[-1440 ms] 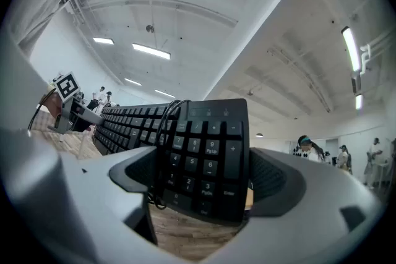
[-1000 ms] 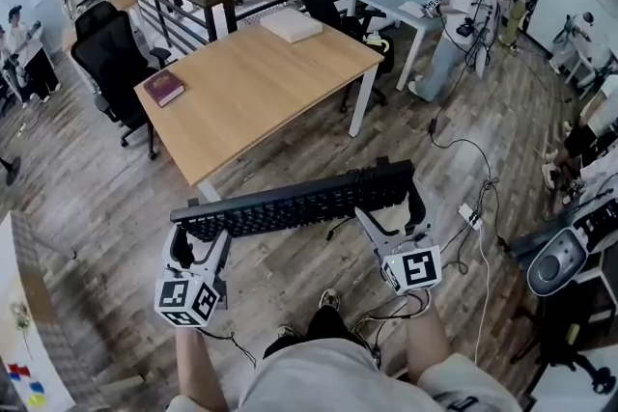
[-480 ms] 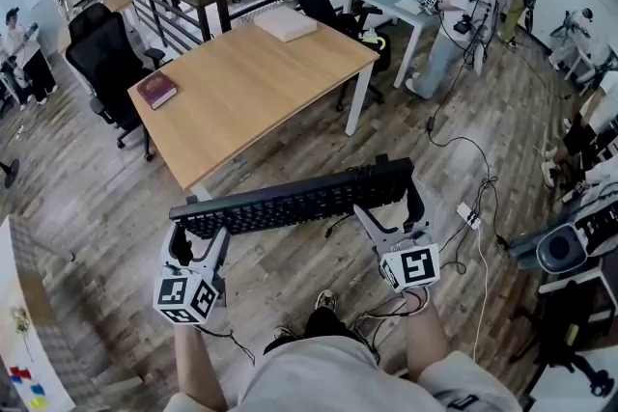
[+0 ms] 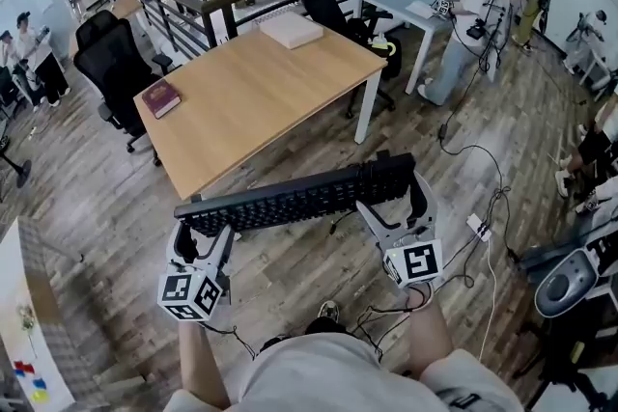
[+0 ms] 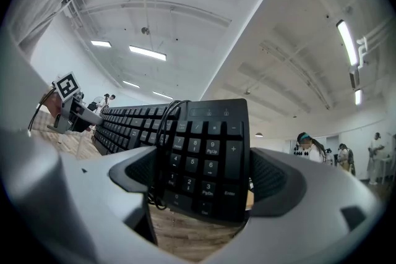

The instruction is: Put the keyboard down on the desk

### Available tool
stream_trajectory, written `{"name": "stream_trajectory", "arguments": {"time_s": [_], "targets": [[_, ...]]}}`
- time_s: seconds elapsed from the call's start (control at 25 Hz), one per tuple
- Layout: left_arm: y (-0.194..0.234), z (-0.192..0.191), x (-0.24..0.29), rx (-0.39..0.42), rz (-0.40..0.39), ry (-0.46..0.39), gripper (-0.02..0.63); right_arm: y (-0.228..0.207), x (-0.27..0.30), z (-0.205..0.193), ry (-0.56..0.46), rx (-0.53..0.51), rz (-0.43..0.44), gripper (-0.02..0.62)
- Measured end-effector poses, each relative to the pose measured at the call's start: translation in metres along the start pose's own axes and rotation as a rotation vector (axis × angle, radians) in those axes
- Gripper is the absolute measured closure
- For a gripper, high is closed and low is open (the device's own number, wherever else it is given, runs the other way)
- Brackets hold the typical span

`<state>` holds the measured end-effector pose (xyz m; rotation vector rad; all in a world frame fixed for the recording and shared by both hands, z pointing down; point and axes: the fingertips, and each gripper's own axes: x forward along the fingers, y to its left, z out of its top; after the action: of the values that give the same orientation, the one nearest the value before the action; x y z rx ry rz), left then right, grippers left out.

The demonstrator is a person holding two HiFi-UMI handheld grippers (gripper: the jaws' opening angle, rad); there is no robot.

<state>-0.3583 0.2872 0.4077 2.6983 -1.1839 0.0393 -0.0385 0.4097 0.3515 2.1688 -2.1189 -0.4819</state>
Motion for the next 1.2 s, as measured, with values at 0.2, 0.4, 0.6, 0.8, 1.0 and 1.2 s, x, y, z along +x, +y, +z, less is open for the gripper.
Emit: {"name": "stream_trajectory", "arguments": {"time_s": [0.2,0.4,0.6,0.8,1.0,1.2], "targets": [[-0.013,0.004,0.02,0.027,0.014,-0.015,0.179,-0.021,0.005,-0.017,-0.001,0.032,-0.002,0.14],[-0.019,-0.003,0.039,0.016,0.017,0.005,0.179,-0.036,0.012,-0.027,0.003,0.029,-0.002,0.14],[-0.018,-0.002,0.054,0.018,0.01,0.013,0.179,-0.042,0.018,-0.034,0.018,0.038,-0.016,0.14],[-0.015,-0.013,0.073,0.008,-0.014,0.016,0.179,-0.048,0.024,-0.046,0.032,0.028,-0.03,0.14],[-0.011,-0.029,0.094,-0.014,-0.026,0.015,0.179,-0.054,0.034,-0.062,0.04,0.009,-0.032,0.14],[0.018,-0.014,0.154,-0.051,-0.05,0.03,0.179,-0.069,0.098,-0.063,0.055,-0.009,-0.037,0.14]]}}
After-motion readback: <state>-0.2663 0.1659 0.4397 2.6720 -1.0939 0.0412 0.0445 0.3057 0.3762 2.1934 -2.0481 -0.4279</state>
